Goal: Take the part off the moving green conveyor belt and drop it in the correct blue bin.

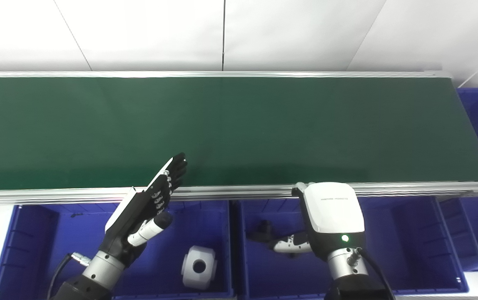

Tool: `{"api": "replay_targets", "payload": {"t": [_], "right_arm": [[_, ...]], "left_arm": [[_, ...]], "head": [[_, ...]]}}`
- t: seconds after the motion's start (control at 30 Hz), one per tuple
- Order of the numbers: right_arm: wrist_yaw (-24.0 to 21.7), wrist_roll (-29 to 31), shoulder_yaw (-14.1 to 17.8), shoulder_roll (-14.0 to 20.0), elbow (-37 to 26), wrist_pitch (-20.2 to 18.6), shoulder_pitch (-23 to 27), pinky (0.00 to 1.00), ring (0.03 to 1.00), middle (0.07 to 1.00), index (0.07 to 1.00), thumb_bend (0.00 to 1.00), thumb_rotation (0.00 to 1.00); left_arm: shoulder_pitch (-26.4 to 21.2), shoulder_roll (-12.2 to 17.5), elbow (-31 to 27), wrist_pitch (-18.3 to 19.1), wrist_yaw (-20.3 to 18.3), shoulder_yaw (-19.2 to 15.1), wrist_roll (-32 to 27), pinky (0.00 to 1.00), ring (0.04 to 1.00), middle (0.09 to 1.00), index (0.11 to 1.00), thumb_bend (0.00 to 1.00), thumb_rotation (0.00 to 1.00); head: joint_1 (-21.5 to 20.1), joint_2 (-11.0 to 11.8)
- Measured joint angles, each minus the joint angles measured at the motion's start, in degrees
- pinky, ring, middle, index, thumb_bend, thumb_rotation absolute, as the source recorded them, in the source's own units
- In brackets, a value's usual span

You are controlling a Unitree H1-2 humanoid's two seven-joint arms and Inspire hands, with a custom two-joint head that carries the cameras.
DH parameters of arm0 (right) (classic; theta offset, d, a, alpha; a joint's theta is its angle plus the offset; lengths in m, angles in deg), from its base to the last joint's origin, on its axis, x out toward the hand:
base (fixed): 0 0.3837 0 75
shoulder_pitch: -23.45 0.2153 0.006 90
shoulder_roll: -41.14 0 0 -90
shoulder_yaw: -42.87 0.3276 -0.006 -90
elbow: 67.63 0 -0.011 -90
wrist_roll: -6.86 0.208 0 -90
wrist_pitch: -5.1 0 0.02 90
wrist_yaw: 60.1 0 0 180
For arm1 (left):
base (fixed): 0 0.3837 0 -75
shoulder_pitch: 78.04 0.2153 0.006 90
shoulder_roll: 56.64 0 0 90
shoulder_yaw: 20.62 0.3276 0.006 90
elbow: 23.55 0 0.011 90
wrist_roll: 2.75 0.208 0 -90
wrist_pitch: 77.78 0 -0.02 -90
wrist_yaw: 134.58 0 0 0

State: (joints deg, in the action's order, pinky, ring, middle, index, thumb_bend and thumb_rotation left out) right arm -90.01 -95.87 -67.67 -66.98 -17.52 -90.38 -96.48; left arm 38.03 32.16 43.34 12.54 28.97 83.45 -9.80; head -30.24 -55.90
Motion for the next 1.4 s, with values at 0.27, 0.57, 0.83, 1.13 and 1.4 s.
{"api": "replay_targets", "payload": {"t": [0.27, 0.57, 0.83, 1.13, 1.4], "right_arm": [[-1.03, 1.08, 0.16, -0.35, -0.26, 1.85, -0.56, 0.87, 0.757, 0.753, 0.739, 1.00, 0.81], [1.82, 27.99, 2.81, -3.21, -0.43, 0.88, -2.74, 0.65, 0.735, 0.763, 0.744, 0.83, 0.92], [2.23, 55.07, 7.70, -5.80, 2.51, -5.46, -4.85, 0.68, 0.754, 0.779, 0.761, 0.74, 0.92], [14.68, 82.02, 6.64, -3.81, 11.54, 3.72, -6.15, 0.74, 0.810, 0.829, 0.819, 0.81, 0.96], [19.24, 86.56, 4.98, 0.96, 16.08, 8.66, -6.40, 0.78, 0.842, 0.871, 0.855, 0.76, 1.00]], "left_arm": [[0.44, -0.44, -0.01, 0.00, 0.00, 0.01, 0.02, 1.00, 1.000, 1.000, 1.000, 0.80, 0.78], [0.73, -0.45, 0.00, 0.00, 0.01, 0.21, 0.22, 1.00, 1.000, 0.993, 1.000, 0.78, 0.78], [1.40, -0.70, 0.17, 0.11, 0.04, 0.74, 2.37, 0.99, 0.987, 0.983, 0.996, 0.78, 0.80], [3.88, -4.41, -0.99, -0.35, 1.87, 2.99, 7.28, 1.00, 0.986, 0.975, 0.980, 0.80, 0.79], [4.76, -4.79, -1.16, -0.38, 2.57, 4.06, 10.67, 1.00, 1.000, 0.986, 0.990, 0.82, 0.79]], "head": [[0.35, -0.09], [4.13, -0.09], [9.67, -0.35], [16.16, 0.79], [19.34, 2.11]]}}
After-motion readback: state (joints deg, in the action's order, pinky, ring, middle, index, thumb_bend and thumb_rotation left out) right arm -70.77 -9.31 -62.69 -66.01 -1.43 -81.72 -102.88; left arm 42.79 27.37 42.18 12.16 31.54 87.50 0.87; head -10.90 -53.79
